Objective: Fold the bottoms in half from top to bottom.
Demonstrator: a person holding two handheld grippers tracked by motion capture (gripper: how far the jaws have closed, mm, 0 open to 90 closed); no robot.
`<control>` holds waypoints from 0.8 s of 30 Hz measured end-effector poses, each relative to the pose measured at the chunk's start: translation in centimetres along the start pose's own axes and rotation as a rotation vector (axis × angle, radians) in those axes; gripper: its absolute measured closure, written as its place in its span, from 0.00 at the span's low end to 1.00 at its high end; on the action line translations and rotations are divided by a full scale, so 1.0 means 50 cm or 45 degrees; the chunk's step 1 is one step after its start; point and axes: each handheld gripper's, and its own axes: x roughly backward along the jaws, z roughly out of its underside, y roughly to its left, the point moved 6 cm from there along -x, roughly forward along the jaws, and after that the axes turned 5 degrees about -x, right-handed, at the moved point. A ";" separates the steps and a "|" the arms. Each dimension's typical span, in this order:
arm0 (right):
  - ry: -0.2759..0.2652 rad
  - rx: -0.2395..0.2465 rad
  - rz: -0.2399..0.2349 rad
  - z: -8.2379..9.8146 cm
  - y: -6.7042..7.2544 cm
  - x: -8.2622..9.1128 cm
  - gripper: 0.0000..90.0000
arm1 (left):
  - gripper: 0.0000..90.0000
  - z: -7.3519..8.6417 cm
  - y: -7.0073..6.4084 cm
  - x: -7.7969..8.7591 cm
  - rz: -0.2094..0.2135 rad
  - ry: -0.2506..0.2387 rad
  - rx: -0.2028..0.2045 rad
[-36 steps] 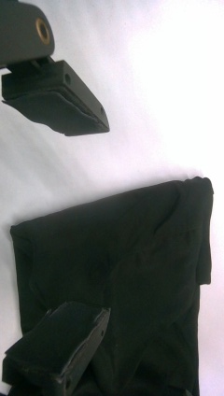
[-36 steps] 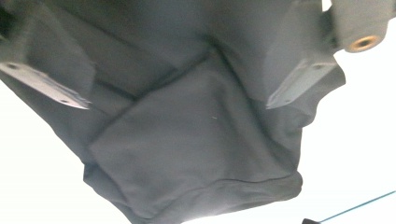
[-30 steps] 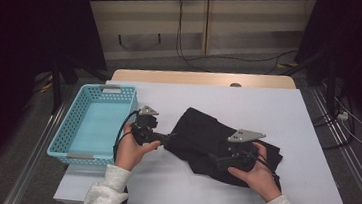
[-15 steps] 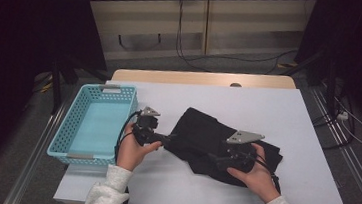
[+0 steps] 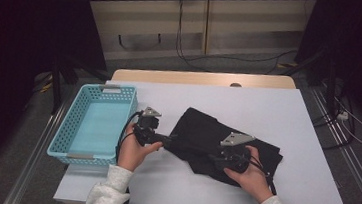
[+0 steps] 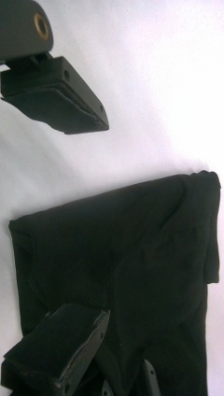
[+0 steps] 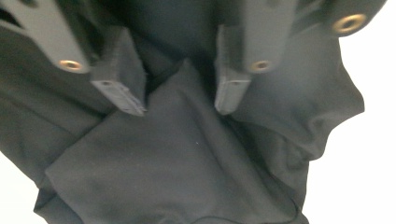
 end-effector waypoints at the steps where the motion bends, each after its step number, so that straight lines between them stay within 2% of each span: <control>1: 0.000 0.007 0.011 0.000 -0.001 0.000 0.66 | 0.10 -0.001 0.001 0.001 -0.004 -0.004 0.000; 4: -0.020 -0.029 0.010 -0.002 -0.007 0.003 0.72 | 0.10 -0.002 0.002 0.004 -0.007 -0.011 0.004; 8: -0.038 -0.047 0.009 -0.004 -0.015 0.009 0.80 | 0.10 -0.004 0.002 0.003 -0.002 -0.012 0.002; 12: -0.026 -0.054 -0.037 -0.002 -0.011 0.006 0.90 | 0.10 -0.006 -0.001 0.003 0.005 -0.001 -0.010; 15: -0.043 -0.054 -0.040 -0.005 -0.013 0.007 0.96 | 0.10 -0.010 -0.003 0.007 0.010 -0.014 -0.022; 19: -0.056 -0.055 -0.068 -0.007 -0.012 0.011 0.99 | 0.10 -0.010 -0.003 0.007 0.005 -0.017 -0.022; 24: -0.065 -0.044 -0.072 -0.010 -0.011 0.015 0.99 | 0.10 -0.007 -0.001 0.005 0.008 -0.008 -0.018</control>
